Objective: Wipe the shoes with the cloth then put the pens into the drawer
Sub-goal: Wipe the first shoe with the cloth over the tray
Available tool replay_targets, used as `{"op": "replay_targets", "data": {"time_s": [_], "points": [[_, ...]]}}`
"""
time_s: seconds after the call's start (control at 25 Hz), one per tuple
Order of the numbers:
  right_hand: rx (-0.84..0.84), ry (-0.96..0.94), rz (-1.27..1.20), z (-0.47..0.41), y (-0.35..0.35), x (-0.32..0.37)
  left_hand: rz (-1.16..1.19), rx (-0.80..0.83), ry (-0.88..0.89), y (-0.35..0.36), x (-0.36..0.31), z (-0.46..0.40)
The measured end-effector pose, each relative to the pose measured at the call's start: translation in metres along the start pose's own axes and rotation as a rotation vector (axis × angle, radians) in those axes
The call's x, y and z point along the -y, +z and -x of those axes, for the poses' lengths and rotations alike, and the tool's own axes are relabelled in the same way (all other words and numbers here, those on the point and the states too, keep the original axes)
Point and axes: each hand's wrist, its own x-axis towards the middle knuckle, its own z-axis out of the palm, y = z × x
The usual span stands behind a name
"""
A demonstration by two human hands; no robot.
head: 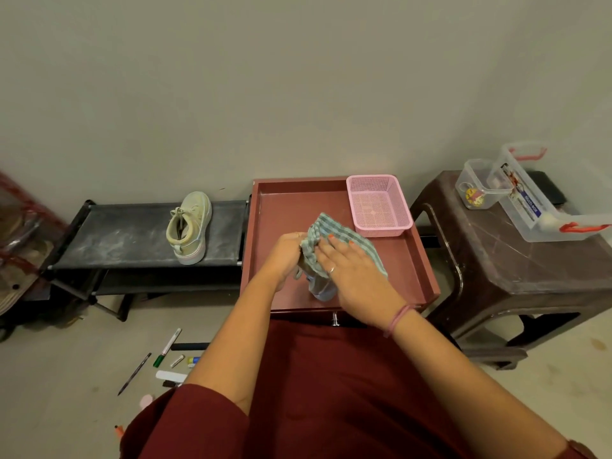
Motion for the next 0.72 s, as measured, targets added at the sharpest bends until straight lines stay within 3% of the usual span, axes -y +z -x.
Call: {"op": "replay_targets", "data": {"time_s": [0.16, 0.2, 0.24, 0.36, 0.44, 0.52, 0.6, 0.72], "points": [[0.252, 0.232, -0.604, -0.024, -0.043, -0.023, 0.044, -0.014, 0.005, 0.000, 0.003, 0.002], [0.253, 0.282, -0.659, -0.027, -0.049, -0.024, 0.049, -0.007, 0.009, 0.001, 0.003, 0.003], [0.238, 0.309, -0.633, -0.027, -0.051, -0.019, 0.050, -0.003, 0.008, 0.002, 0.003, 0.002], [0.046, 0.157, -0.016, -0.008, -0.001, 0.018, 0.068, -0.010, -0.029, -0.003, 0.002, 0.000], [-0.048, 0.081, 0.207, 0.014, 0.028, 0.030, 0.126, -0.004, -0.073, -0.006, 0.002, 0.001], [-0.113, 0.036, 0.224, 0.024, 0.033, 0.023, 0.151, 0.016, -0.075, -0.006, 0.002, 0.002], [-0.155, 0.110, 0.201, 0.019, 0.021, 0.017, 0.158, -0.002, -0.056, -0.004, 0.003, -0.001], [0.018, 0.240, -0.005, -0.009, -0.004, -0.004, 0.134, -0.018, -0.037, 0.002, 0.003, -0.002]]}}
